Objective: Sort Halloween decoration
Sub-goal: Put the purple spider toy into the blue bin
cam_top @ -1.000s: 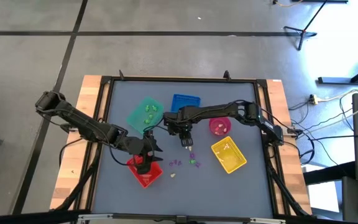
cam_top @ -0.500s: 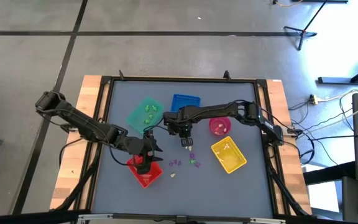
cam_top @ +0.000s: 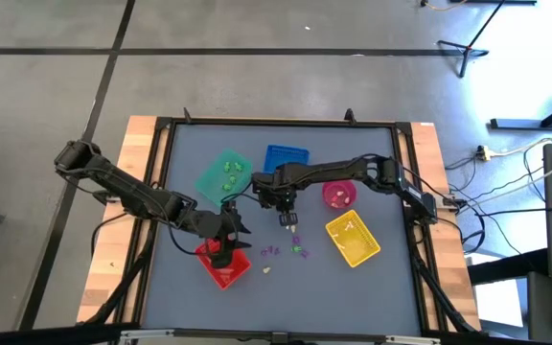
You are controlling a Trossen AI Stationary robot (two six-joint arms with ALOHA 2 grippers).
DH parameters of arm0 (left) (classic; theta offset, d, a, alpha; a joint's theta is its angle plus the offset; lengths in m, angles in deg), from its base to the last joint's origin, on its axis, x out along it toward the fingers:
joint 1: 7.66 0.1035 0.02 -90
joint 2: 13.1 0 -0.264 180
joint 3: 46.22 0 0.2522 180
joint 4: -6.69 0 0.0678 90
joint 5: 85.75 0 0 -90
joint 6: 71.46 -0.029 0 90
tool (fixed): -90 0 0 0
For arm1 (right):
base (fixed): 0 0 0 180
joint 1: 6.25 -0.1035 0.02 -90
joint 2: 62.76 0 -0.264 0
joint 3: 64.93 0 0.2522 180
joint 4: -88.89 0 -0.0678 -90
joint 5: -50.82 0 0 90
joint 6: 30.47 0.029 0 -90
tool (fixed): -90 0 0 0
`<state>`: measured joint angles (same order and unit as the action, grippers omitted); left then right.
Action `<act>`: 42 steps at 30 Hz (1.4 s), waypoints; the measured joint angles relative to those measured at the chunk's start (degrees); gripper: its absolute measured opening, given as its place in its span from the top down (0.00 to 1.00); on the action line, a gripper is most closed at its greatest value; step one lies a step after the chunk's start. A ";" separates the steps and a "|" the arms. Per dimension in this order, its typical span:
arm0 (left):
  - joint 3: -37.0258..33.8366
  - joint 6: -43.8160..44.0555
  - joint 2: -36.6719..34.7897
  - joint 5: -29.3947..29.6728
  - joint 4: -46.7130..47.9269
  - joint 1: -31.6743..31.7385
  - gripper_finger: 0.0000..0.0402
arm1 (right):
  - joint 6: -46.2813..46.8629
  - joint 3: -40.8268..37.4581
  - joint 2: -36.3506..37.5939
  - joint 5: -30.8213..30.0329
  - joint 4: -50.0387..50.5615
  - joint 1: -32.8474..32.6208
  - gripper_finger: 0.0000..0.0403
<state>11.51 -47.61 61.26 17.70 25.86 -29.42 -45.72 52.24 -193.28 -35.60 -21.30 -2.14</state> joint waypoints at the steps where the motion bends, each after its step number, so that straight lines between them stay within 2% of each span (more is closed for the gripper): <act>1: 0.00 0.00 0.01 0.00 0.00 -0.02 0.58 | 0.00 0.00 0.01 0.00 0.00 -0.01 0.96; 5: 0.00 0.00 0.00 0.00 0.00 -0.02 0.58 | 0.00 0.00 0.02 -0.02 0.00 0.01 0.99; 15: 0.00 -0.01 0.01 0.00 0.00 -0.01 0.58 | 0.00 0.02 0.02 -0.02 0.12 0.01 1.00; 25: 0.80 0.00 0.00 -0.02 0.02 -0.02 0.58 | -0.21 0.04 2.07 -0.09 4.26 0.08 1.00; 36: 4.40 -1.60 -0.02 -0.04 -0.97 -0.02 0.58 | -1.60 0.11 5.35 -8.64 4.43 2.87 1.00; 42: 4.85 -2.51 -0.02 -0.71 -1.90 -0.02 0.58 | -0.19 3.72 5.44 -9.13 7.49 5.80 1.00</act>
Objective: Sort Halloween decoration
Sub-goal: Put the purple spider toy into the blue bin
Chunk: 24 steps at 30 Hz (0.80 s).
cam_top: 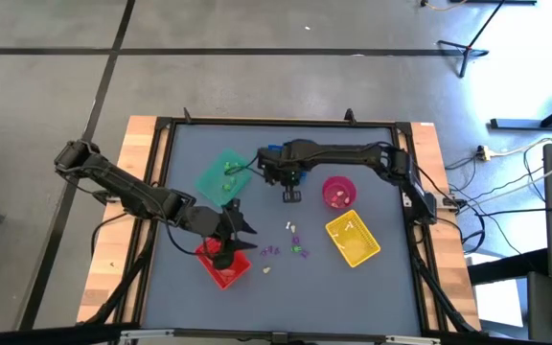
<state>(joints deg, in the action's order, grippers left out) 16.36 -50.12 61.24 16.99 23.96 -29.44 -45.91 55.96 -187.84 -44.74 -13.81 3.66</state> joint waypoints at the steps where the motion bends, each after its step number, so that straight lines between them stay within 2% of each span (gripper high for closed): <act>1: 0.00 0.02 0.00 -0.18 -0.02 0.00 0.58 | 0.02 1.07 0.00 0.02 0.48 0.42 1.00; 8: 0.00 0.02 0.00 -0.21 -0.11 0.00 0.58 | -2.60 8.28 0.12 0.01 2.51 3.13 1.00; 18: 0.00 0.02 0.00 -0.21 -0.11 0.00 0.58 | -3.06 8.55 0.09 0.59 1.27 6.40 0.99; 24: 0.00 0.04 0.00 -0.19 -0.09 0.00 0.58 | -3.11 8.55 0.05 0.59 0.89 6.62 0.94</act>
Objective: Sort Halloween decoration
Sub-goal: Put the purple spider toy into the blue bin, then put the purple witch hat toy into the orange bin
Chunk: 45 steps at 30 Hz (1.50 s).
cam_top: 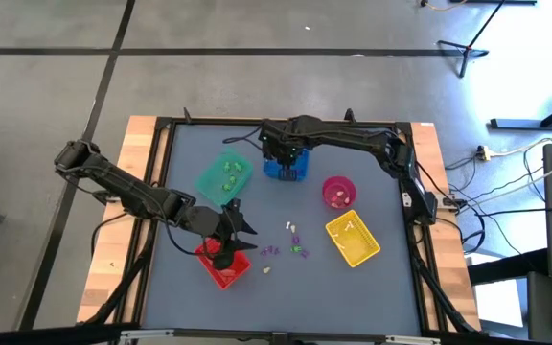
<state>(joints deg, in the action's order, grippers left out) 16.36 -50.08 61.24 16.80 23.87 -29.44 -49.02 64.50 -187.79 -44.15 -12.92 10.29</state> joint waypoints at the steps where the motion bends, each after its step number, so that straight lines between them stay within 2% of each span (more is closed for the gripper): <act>1: 0.00 0.00 0.00 -0.01 -0.02 0.00 0.58 | 0.00 0.00 -0.01 0.00 -0.01 0.00 0.93; 11: 0.00 0.00 0.00 0.05 -0.02 0.00 0.58 | 0.02 0.00 -0.05 -0.02 0.33 0.00 0.71; 19: 0.00 0.02 0.00 3.86 -0.51 0.00 0.58 | 1.38 -0.04 2.67 0.59 6.95 -0.03 0.68; 26: 0.02 0.00 0.00 8.59 -4.60 0.02 0.58 | 1.41 -0.37 9.19 8.79 11.71 -0.06 0.68; 29: 0.02 -1.41 0.00 9.55 -7.03 0.07 0.58 | 1.46 -4.07 14.33 14.25 11.53 -0.35 0.68; 31: 0.02 -2.34 0.00 9.58 -8.46 0.07 0.58 | 1.64 -7.18 18.00 15.30 9.82 -1.22 0.67; 37: 0.07 -2.70 0.49 9.34 -11.15 0.04 0.58 | 7.57 -18.87 29.37 11.78 2.26 -7.03 0.67; 41: 0.07 -6.47 2.65 7.36 -13.95 0.04 0.58 | 16.05 -26.34 35.28 7.36 -0.22 -12.31 0.67; 45: 0.08 -6.97 5.63 4.22 -20.73 0.04 0.58 | 25.25 -31.57 39.22 1.83 -1.03 -18.05 0.67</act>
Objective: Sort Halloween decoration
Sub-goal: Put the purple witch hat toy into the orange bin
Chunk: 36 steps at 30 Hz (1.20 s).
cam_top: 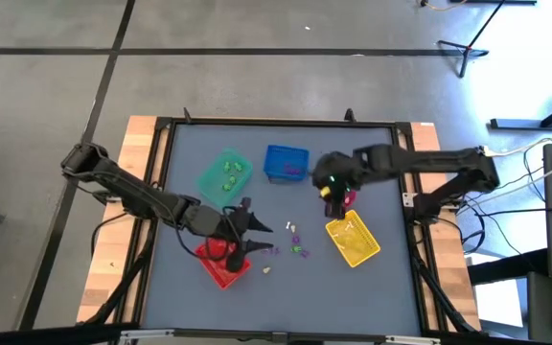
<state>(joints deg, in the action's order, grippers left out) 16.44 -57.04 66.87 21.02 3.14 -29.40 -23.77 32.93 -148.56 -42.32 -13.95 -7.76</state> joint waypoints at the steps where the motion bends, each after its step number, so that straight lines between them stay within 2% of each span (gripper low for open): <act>1: 0.07 0.02 0.63 -0.88 -0.81 -0.03 0.58 | 1.63 -1.07 0.65 -1.03 -0.02 -1.51 0.67; 6: 4.80 1.50 4.44 -2.42 2.20 -1.31 0.59 | 7.14 -4.42 2.19 -3.75 -0.10 -8.44 0.67; 13: 17.44 1.68 12.71 -2.56 17.47 -3.27 0.59 | 11.42 -6.39 2.13 -5.89 -2.62 -15.28 0.67; 17: 21.85 1.81 17.14 -1.70 21.92 -3.45 0.59 | 14.00 -6.55 2.08 -5.89 -3.47 -18.25 0.67; 22: 22.82 1.94 20.55 -1.27 24.18 -2.01 0.59 | 14.51 -6.55 2.08 -5.91 -3.89 -21.42 0.67; 31: 22.85 6.43 22.85 -1.24 38.97 0.81 0.59 | 15.92 -6.55 2.08 -9.86 -5.90 -25.31 0.67; 36: 22.85 8.22 24.36 -1.20 41.91 1.66 0.59 | 15.91 -6.55 2.08 -9.94 -6.69 -25.59 0.67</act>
<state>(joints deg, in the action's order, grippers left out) 39.29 -48.82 91.23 19.82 45.04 -27.74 -7.86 26.39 -146.48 -52.26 -20.64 -33.36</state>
